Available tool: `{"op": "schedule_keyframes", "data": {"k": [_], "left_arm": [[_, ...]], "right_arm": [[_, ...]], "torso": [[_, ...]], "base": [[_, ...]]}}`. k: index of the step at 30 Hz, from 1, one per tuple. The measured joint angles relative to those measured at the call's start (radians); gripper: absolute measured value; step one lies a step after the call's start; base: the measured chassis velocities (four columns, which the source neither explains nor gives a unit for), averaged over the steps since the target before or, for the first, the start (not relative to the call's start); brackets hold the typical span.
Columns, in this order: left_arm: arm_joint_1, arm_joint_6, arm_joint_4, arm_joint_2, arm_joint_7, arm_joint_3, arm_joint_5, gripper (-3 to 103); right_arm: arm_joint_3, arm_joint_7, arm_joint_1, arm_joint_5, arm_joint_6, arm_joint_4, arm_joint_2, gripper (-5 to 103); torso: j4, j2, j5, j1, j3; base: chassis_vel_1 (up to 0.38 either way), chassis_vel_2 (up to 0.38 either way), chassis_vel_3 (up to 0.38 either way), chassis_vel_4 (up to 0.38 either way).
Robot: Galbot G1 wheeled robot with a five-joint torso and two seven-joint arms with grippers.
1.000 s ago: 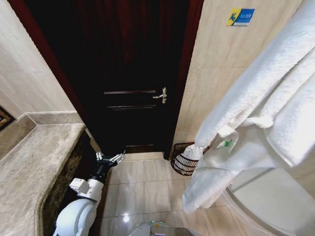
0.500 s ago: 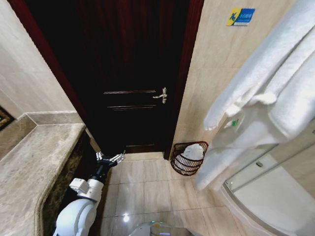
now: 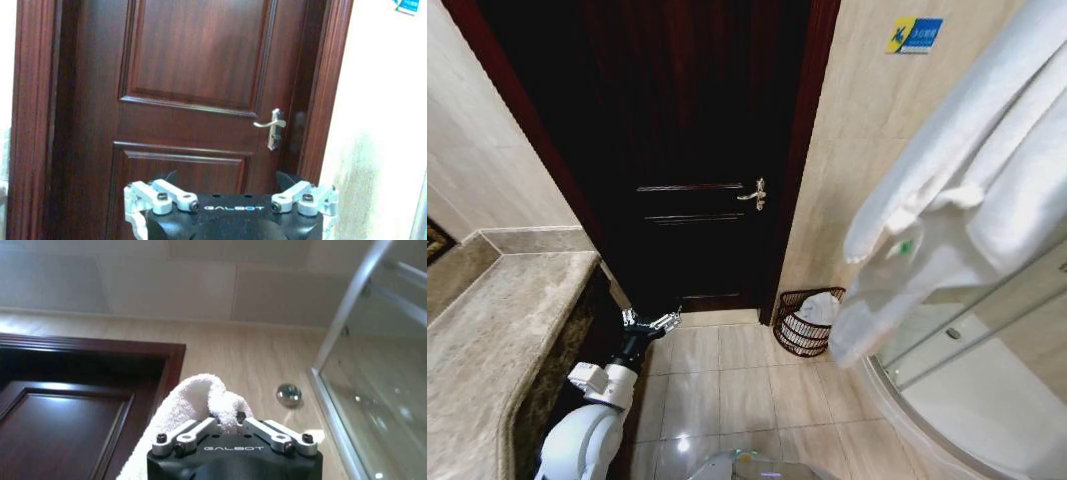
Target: Discard the used towel into the hamper.
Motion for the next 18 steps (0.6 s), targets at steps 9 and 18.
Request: {"op": "schedule_keyframes", "data": {"k": [9,18], "left_arm": [[0.0,0.0,0.0,0.0,0.0,0.0,0.0,99],[0.0,0.0,0.0,0.0,0.0,0.0,0.0,99]], "right_arm": [[-0.005,-0.006,-0.006,-0.021,0.013,-0.006,0.016,3],[-0.139,-0.102,0.076,-0.198,0.154,-0.179,0.096,3]], "torso": [[-0.001,0.0,-0.0011,0.0,0.0],[-0.0001,0.0,-0.0007,0.0,0.0]], "base": [[0.0,0.0,0.0,0.0],[0.0,0.0,0.0,0.0]]}}
